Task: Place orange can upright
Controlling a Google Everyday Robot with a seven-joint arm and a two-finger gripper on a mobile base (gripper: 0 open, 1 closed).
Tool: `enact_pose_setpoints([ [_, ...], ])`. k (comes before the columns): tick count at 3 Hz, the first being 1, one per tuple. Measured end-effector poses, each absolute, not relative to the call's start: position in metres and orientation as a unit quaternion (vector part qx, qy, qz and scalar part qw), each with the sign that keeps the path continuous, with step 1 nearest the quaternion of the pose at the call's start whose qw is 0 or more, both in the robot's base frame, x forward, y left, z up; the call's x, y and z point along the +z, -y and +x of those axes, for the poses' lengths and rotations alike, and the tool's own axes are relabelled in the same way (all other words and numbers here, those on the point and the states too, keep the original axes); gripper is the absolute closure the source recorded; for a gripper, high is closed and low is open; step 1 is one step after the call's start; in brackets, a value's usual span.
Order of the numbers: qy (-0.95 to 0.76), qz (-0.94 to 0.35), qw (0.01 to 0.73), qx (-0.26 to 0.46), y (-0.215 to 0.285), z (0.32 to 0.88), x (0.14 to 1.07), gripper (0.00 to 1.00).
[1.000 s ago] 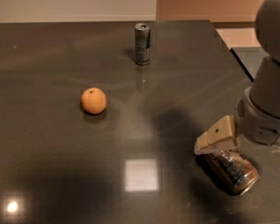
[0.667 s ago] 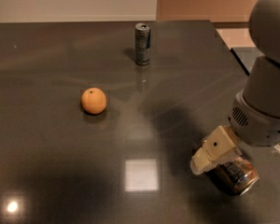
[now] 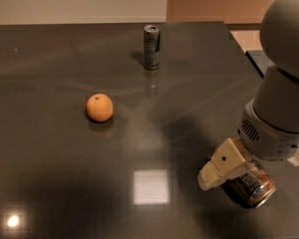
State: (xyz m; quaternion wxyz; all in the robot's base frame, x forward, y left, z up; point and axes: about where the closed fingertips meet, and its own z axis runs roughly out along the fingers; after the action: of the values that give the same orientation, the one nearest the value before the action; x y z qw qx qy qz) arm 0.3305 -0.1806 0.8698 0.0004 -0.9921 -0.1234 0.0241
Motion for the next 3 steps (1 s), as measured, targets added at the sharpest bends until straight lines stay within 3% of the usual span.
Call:
enact_pose_setpoints([
  [1,0.052,-0.998,-0.018,-0.012,0.178,0.332,0.864,0.0],
  [3,0.002,-1.0,-0.011,-0.007,0.178,0.339,0.848,0.0],
])
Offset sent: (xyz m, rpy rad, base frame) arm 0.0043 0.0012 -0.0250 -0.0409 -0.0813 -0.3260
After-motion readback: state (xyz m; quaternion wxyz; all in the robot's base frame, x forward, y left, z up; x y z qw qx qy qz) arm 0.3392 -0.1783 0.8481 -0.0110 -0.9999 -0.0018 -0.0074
